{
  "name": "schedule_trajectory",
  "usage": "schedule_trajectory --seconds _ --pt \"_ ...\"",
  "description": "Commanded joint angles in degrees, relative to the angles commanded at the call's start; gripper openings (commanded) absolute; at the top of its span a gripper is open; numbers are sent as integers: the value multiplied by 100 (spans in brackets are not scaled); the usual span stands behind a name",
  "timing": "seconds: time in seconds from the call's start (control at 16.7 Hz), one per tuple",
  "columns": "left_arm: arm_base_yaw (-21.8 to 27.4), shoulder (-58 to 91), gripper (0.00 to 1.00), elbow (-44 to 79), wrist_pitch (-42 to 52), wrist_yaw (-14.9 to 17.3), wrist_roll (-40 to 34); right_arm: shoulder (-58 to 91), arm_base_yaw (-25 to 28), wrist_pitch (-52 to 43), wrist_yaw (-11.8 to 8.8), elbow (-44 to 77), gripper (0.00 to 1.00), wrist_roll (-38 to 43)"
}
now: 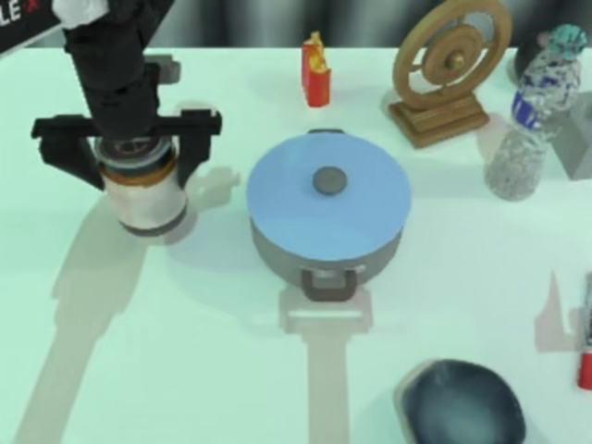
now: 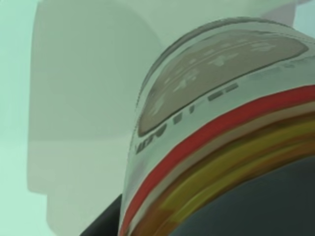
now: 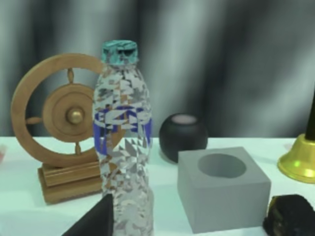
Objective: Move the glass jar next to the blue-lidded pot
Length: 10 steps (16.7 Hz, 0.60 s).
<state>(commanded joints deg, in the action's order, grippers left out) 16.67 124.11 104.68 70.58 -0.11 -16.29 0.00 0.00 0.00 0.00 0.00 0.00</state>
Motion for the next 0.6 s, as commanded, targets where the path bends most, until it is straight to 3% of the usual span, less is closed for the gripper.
schedule_trajectory --seconds 0.6 --pt "10 301 0 -719 -993 3 7 0 0 0 0 0 100 0"
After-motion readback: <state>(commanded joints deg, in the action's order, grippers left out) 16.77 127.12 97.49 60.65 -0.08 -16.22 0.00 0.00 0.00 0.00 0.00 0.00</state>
